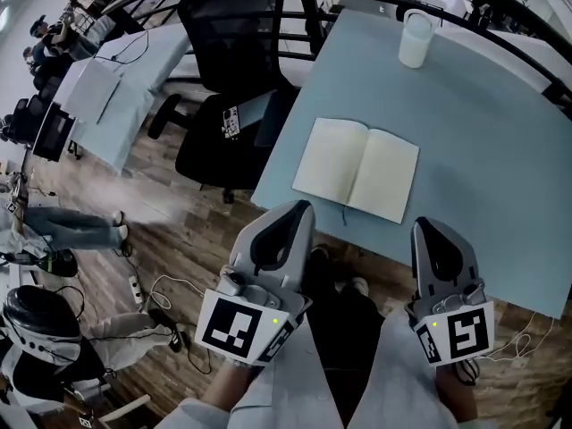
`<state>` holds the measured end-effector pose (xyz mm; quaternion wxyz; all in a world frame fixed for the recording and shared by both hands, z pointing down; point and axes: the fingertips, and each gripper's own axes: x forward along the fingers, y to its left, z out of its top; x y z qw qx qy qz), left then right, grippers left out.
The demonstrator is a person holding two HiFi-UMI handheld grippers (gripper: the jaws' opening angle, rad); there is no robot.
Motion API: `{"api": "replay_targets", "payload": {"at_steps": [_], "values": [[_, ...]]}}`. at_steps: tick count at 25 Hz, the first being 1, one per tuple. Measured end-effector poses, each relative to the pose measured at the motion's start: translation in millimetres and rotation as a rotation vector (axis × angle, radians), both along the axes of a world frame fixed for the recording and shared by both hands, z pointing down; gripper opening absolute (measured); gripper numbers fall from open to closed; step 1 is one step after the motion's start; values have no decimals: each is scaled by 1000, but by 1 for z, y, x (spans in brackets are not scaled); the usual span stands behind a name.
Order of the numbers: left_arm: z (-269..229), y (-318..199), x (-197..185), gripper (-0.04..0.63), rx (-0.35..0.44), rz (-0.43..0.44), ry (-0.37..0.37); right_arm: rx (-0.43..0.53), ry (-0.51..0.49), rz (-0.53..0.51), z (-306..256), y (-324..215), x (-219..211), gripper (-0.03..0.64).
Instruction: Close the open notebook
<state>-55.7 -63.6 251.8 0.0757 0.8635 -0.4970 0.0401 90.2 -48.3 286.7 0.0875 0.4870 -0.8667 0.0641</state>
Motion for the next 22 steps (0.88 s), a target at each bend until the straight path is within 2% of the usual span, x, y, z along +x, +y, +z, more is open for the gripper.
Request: {"api": "replay_targets", "payload": {"at_steps": [8,18,22], "values": [[7,-36,-27,3,-23,96,2,-22,-15,82,1,-25,-35,2],[11,-64,-41,3,-22,241,23,-58,-29,209,11,-39,-61,2],[18,-63,-45,3,-46,303,31,-74,-45,265,14,-40,-66,2]]}}
